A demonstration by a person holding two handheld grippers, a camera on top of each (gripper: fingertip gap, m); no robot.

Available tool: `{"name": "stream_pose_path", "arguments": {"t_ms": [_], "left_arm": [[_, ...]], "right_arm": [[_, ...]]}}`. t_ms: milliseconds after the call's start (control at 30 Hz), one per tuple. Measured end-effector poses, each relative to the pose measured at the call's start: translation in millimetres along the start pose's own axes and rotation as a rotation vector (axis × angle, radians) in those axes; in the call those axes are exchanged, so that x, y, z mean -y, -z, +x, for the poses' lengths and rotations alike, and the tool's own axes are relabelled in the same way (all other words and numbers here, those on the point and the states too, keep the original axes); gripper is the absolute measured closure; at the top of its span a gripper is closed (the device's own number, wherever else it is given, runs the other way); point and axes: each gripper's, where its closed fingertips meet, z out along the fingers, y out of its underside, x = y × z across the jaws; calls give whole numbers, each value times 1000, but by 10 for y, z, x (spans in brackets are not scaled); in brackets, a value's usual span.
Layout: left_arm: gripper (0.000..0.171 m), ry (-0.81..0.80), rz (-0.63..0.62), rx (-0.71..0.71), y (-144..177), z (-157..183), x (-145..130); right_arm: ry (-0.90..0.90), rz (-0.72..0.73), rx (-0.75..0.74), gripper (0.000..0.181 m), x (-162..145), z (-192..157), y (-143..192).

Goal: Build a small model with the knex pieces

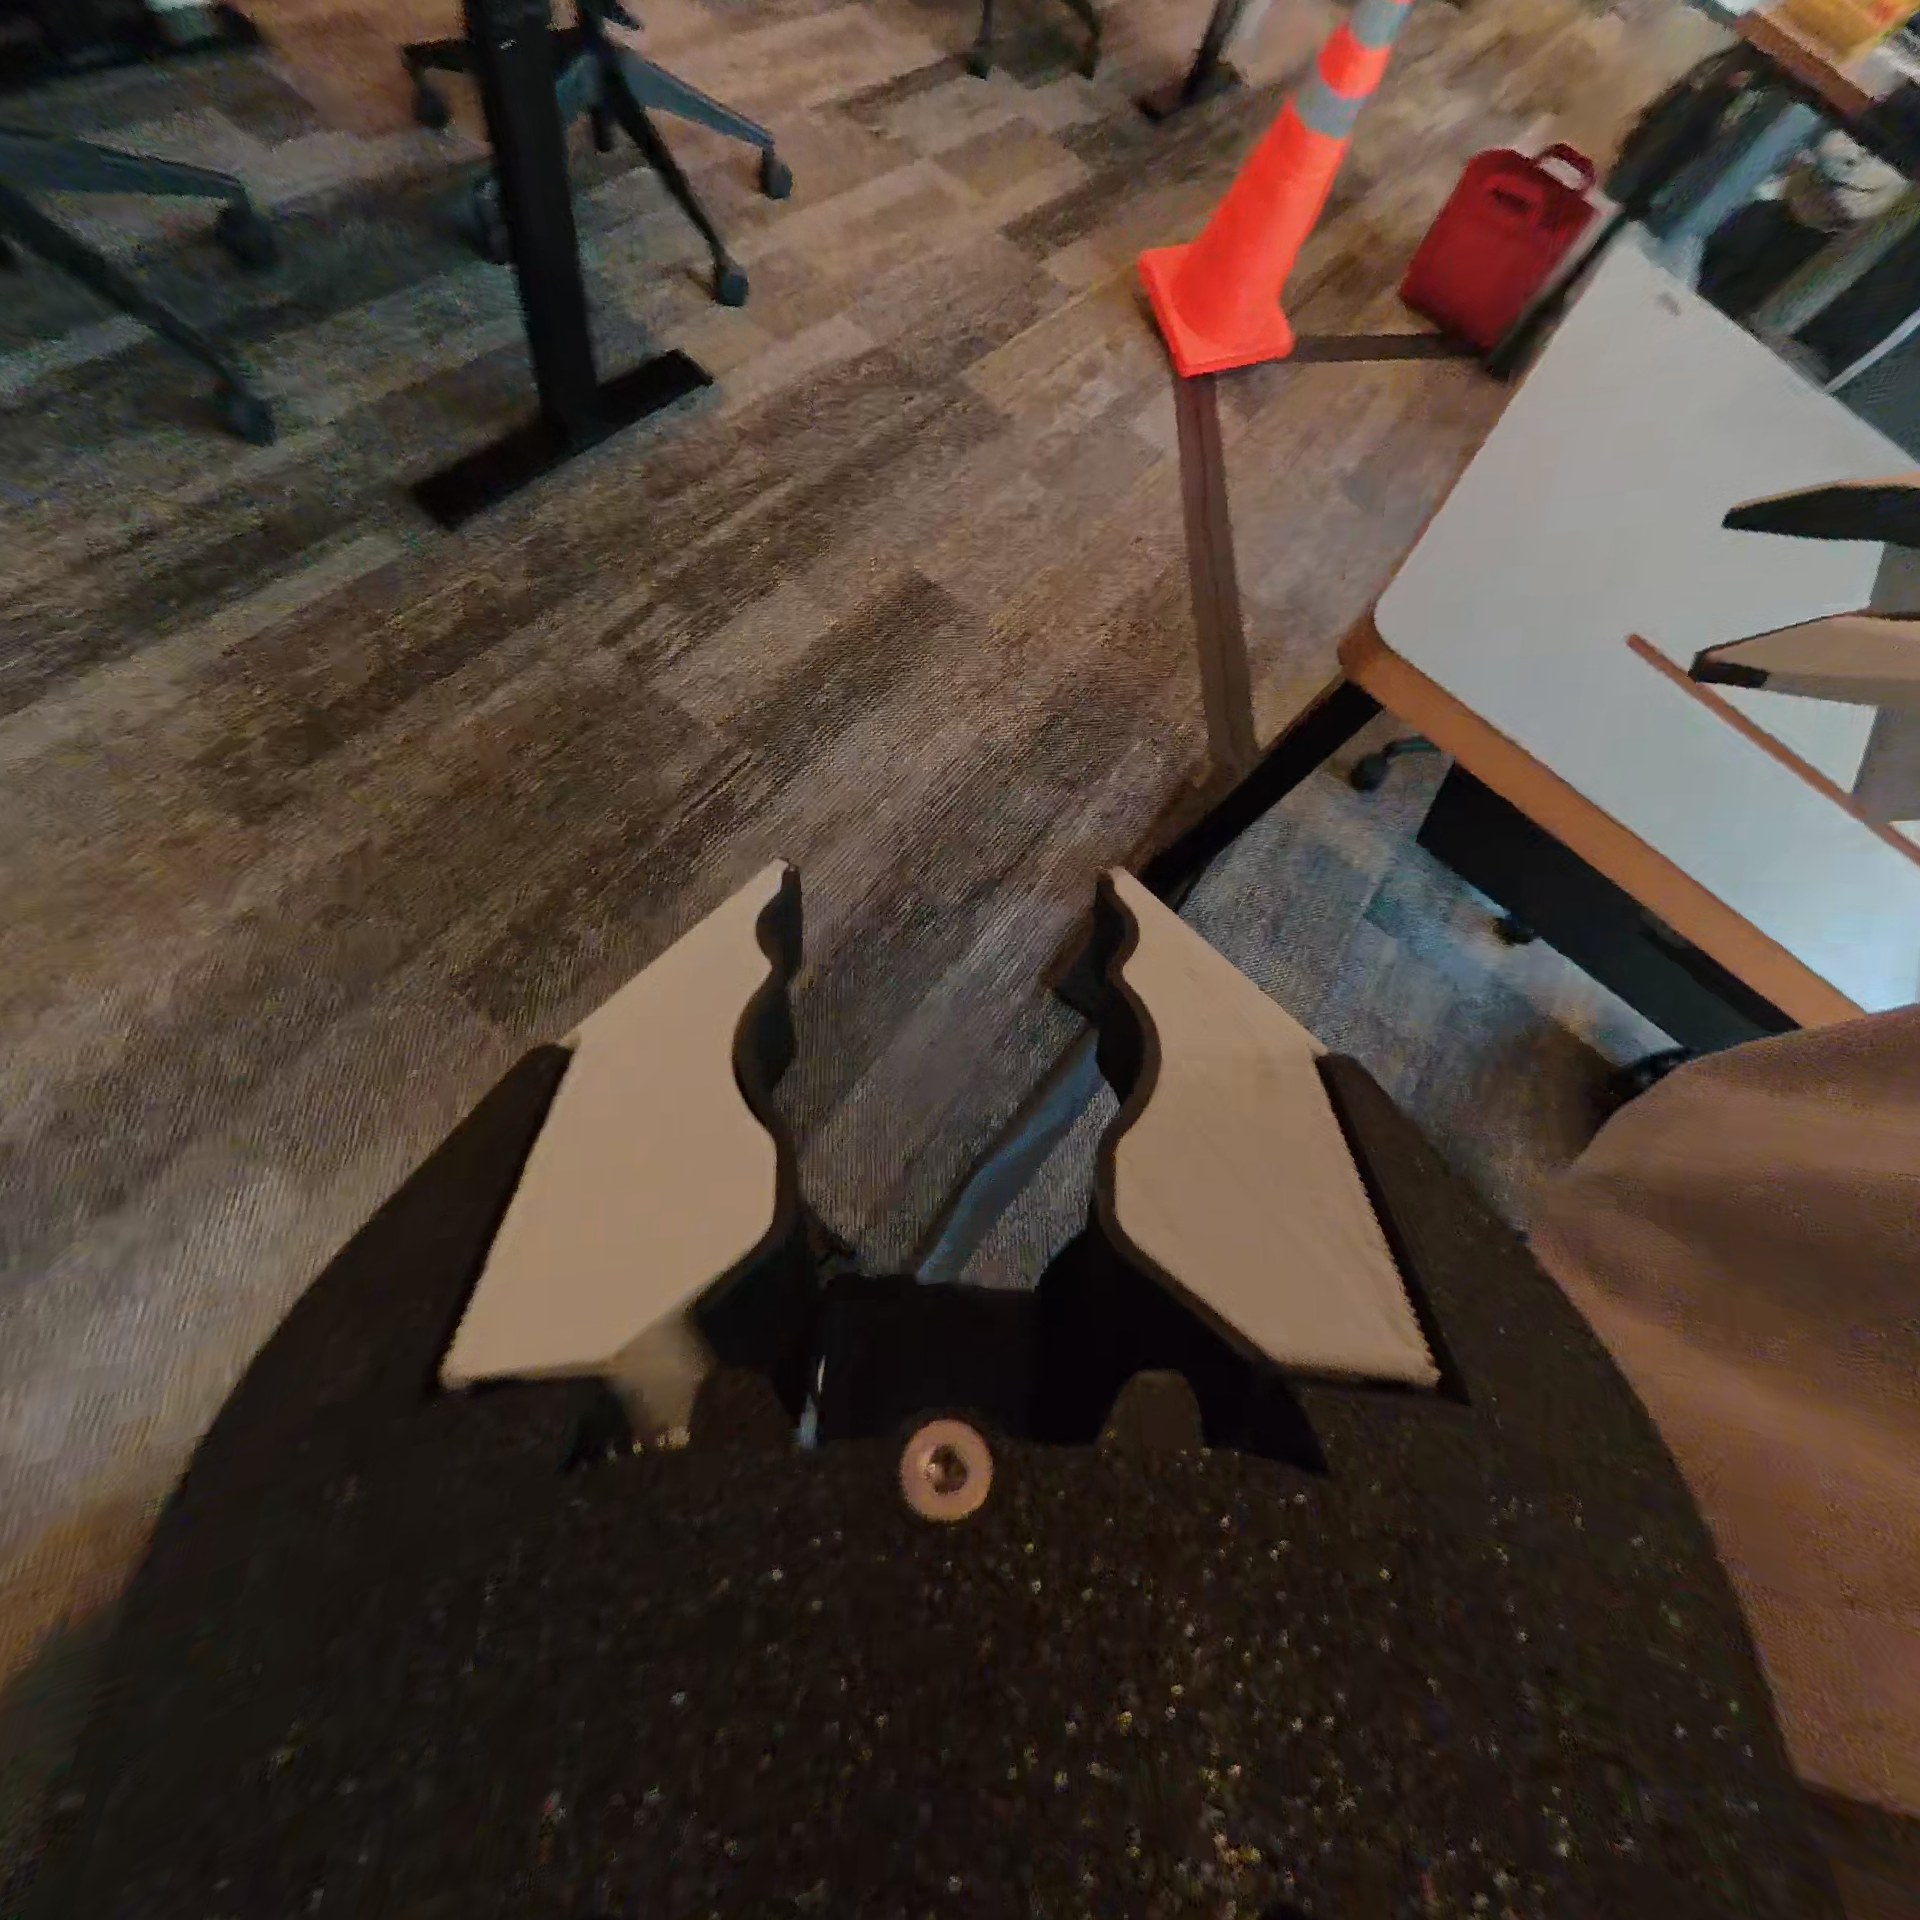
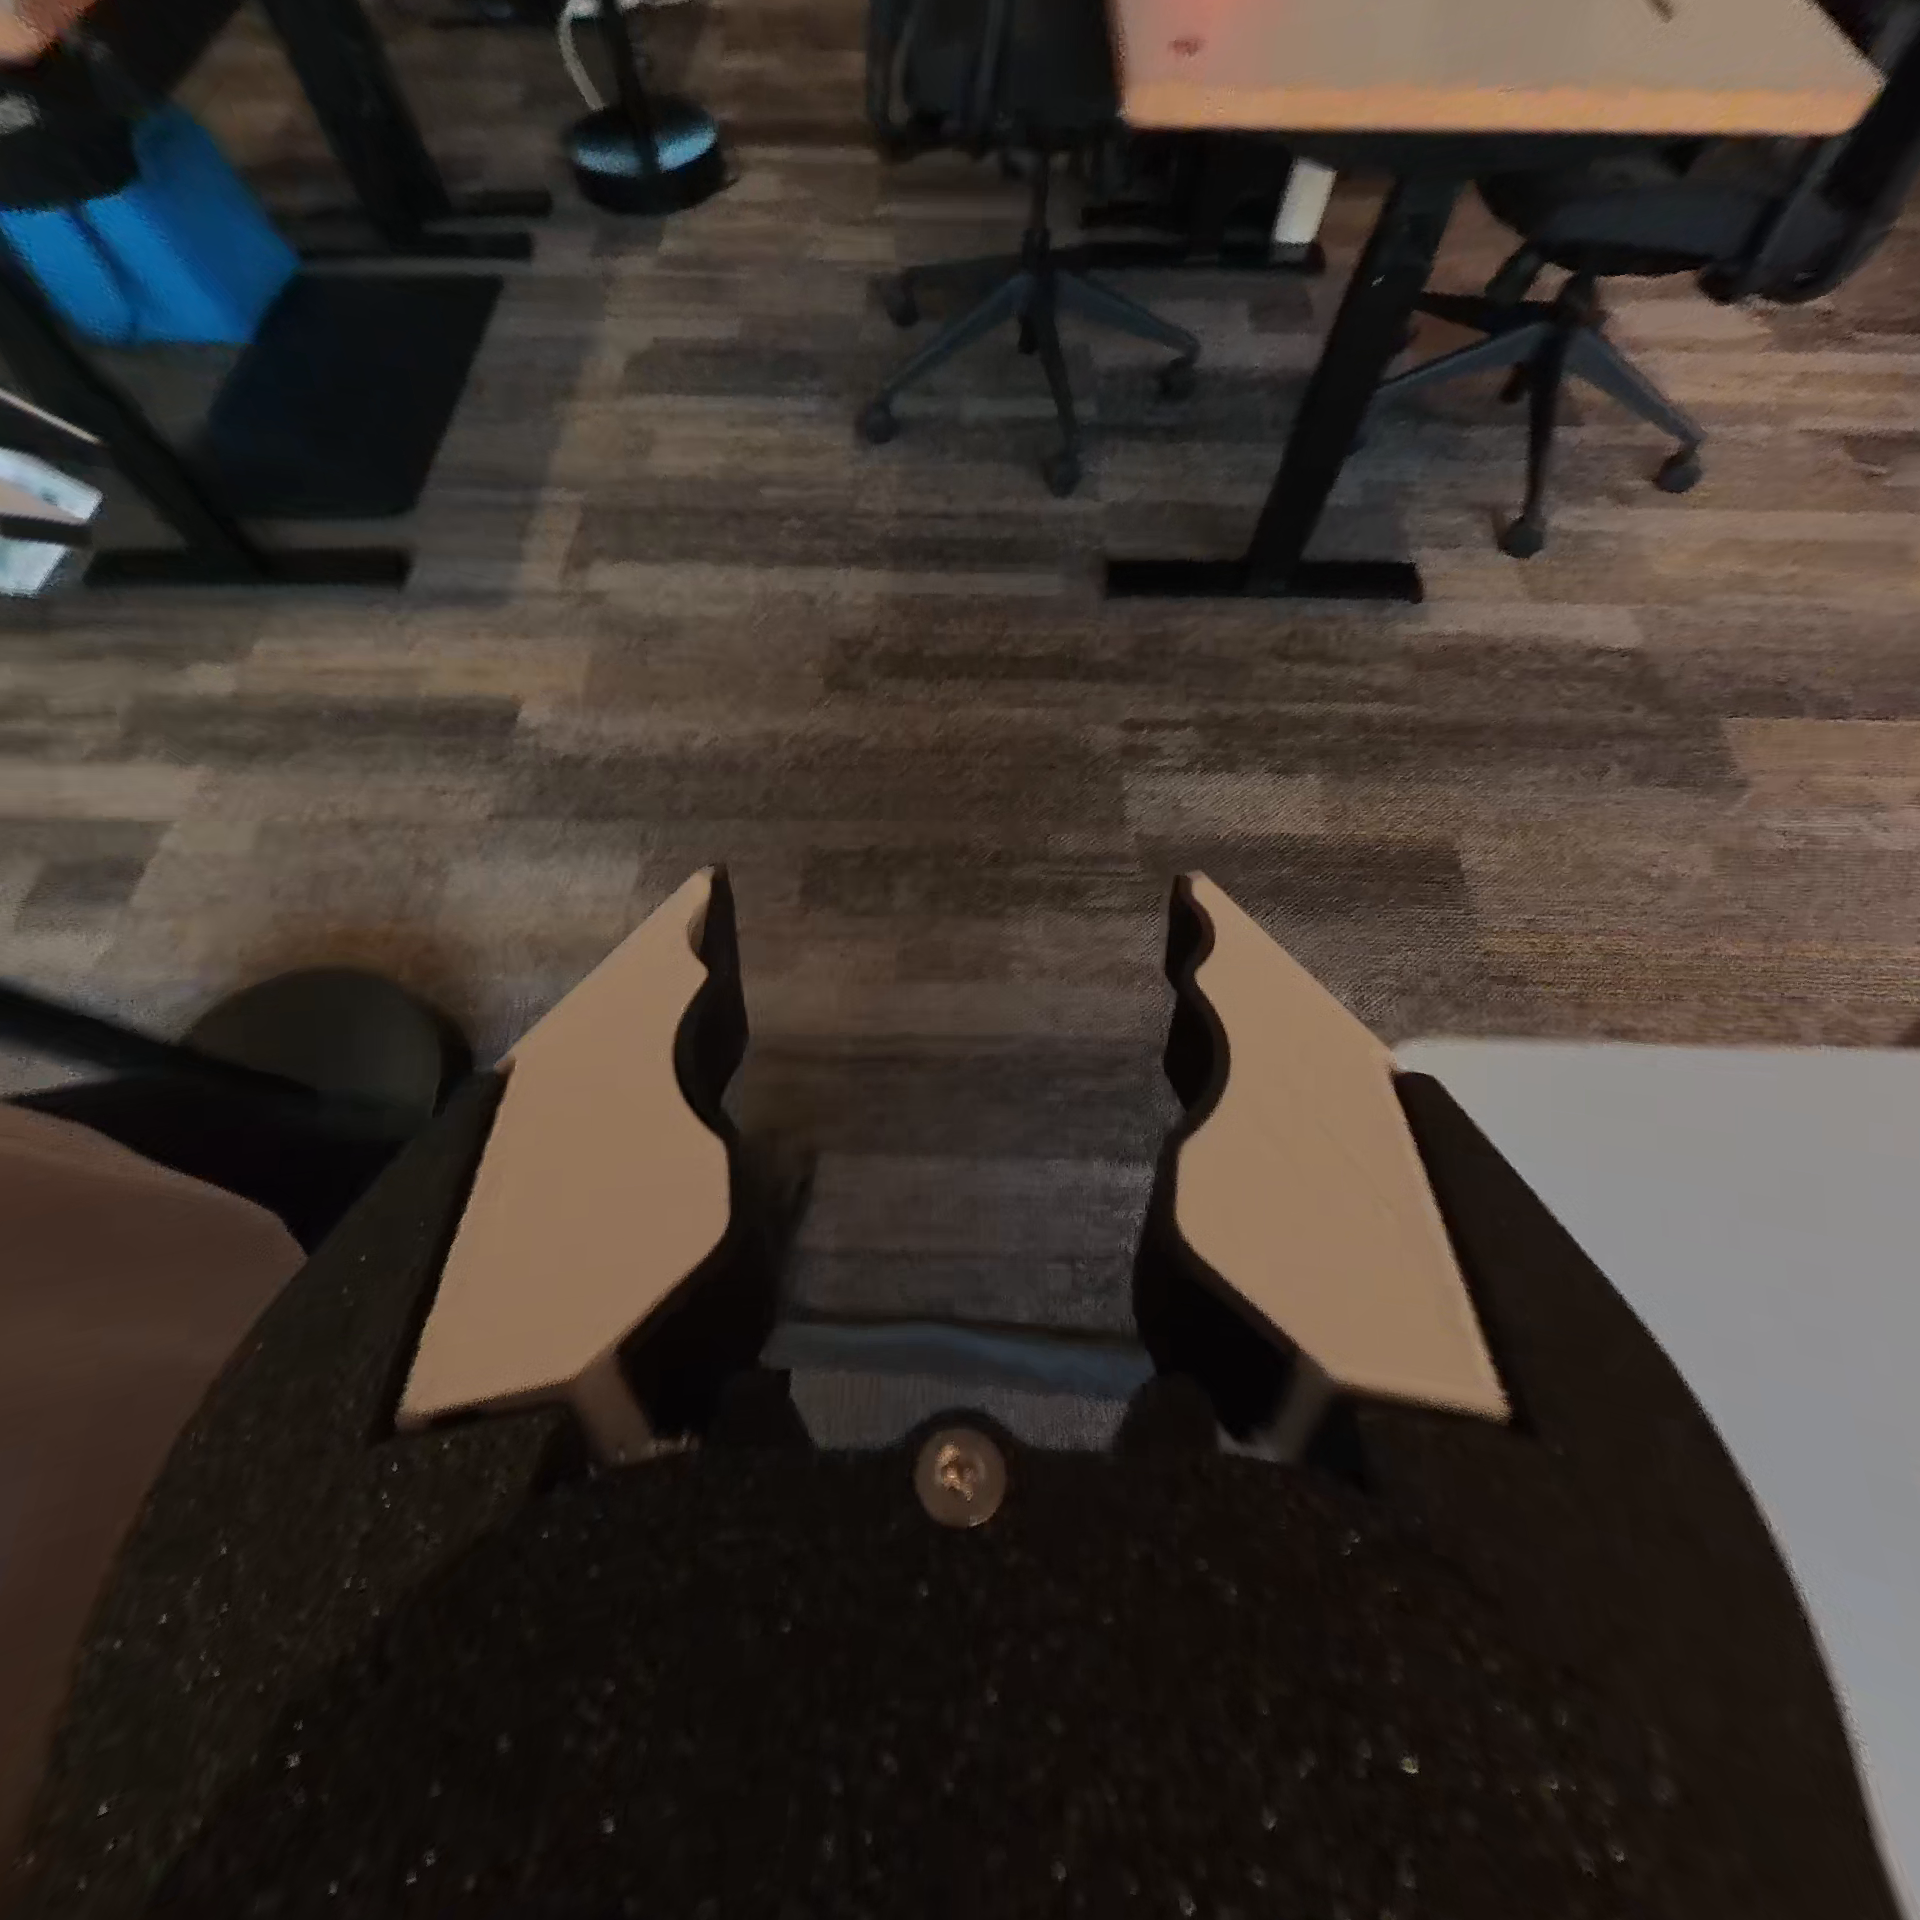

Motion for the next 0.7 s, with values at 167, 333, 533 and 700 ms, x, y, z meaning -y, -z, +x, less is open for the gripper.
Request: {"name": "stream_pose_path", "arguments": {"t_ms": [167, 333, 533, 700], "left_arm": [[116, -257, 50, -148, -838, -688, 1524], [117, -288, 212, -121, -1300, -1378, 2842], [117, -20, 163, -35, -1955, -2073, 2729], [119, -42, -32, 74, -2461, -2420, 2421]], "right_arm": [[-25, 2, -81, 100, 681, 253, -661], [-31, -50, -94, 100, 960, 547, -1297], [-92, -119, -70, 100, 947, 1151, -2271], [-130, -147, -46, 97, 948, 1873, -3469]]}}
